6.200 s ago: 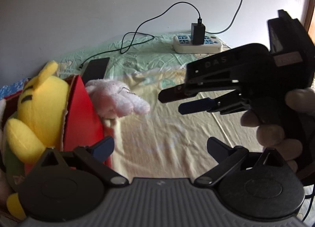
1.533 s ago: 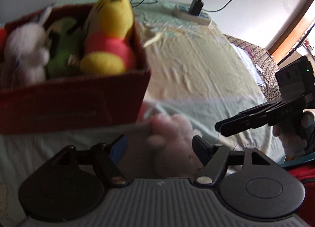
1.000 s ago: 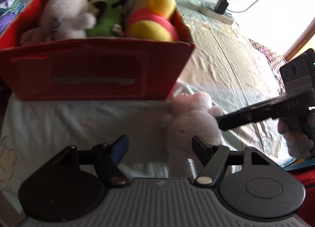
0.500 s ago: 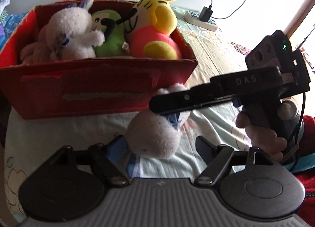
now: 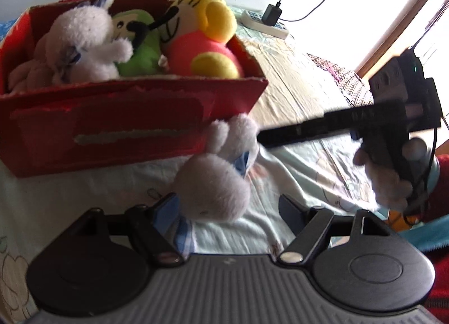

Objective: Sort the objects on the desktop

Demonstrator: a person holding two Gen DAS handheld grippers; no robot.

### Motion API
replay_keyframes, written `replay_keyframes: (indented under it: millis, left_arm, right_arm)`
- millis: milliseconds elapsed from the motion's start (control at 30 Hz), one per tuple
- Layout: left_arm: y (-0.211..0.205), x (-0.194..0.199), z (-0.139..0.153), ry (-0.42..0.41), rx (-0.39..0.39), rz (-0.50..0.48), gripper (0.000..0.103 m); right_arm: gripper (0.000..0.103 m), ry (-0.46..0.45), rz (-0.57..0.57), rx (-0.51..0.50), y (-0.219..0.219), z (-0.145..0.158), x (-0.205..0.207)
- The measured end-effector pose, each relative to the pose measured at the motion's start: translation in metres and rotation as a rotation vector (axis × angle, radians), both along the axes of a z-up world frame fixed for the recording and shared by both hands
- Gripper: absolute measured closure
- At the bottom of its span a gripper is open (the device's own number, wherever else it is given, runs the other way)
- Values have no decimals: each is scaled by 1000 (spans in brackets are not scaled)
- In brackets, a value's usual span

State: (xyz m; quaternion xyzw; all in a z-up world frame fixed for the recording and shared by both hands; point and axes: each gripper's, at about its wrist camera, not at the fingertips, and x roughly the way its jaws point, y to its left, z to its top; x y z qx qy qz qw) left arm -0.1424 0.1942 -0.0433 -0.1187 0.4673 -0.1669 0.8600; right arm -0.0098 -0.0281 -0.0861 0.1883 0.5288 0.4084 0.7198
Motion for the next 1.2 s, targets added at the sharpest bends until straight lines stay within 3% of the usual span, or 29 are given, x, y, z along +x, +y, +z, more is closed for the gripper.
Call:
replay_keyframes:
  millis: [133, 267, 433, 633, 800, 1000, 1200]
  left_arm:
    - [-12, 10, -4, -24, 47, -39, 23]
    - [-13, 25, -23, 28, 78, -48, 26]
    - [-9, 33, -33, 50, 115, -20, 26]
    - [-6, 36, -37, 62, 128, 36, 26]
    - [-10, 32, -29, 45, 140, 54, 26]
    - [-45, 27, -19, 4, 173, -29, 26]
    - [-79, 32, -12, -21, 143, -83, 26]
  right_arm:
    - [56, 39, -16, 18, -6, -12, -8]
    - [55, 98, 4, 41, 3, -33, -9]
    - [42, 199, -62, 139, 12, -60, -5]
    - [41, 266, -65, 219, 24, -74, 0]
    - [51, 286, -19, 254, 22, -68, 1]
    - [52, 308, 34, 230, -4, -56, 4]
    - [52, 307, -19, 216, -45, -46, 6]
